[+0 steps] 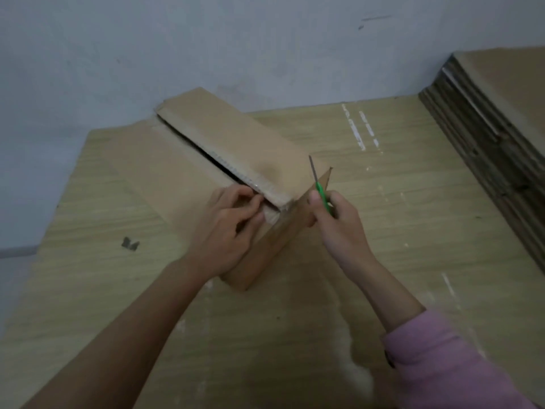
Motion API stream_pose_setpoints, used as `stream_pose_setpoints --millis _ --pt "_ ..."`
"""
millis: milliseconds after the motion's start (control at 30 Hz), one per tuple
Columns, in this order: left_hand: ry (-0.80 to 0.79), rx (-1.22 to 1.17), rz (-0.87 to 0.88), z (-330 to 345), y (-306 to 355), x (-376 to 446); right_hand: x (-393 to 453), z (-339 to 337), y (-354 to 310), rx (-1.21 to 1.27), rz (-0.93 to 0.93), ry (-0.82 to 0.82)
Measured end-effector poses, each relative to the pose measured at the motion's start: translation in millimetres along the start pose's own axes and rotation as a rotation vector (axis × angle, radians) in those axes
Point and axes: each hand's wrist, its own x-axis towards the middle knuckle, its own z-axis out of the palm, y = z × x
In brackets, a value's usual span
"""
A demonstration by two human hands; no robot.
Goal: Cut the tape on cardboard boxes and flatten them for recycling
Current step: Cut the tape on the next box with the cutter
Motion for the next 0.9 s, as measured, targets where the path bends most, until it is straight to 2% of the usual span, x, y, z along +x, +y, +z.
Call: stream_pose_setpoints --millis 67,133,267,367,633,800,900 --pt "-0.05 0.034 0.052 -1 -4 -1 -10 -5 1 0.056 0.022 -0.008" --pt "-0.079 0.021 0.057 -2 -5 0 -23 -11 4 -0.008 -0.09 -0.015" --pt "-0.065 0.009 0.032 0 -5 -1 -44 -20 6 -0.405 -0.415 -0.02" --pt "-0.053 0.004 0.025 0 -3 -1 -44 -21 6 -0.614 -0.515 0.064" --pt "-0.055 -0.004 0.007 2 -4 -1 -48 -12 -3 -0.78 -0.569 0.128" --pt "-0.047 0.019 0.027 4 -5 -1 -48 6 -22 -0.941 -0.483 0.162" --pt "-0.02 0.025 0.025 3 -4 1 -45 13 -28 -0.955 -0.431 0.131"
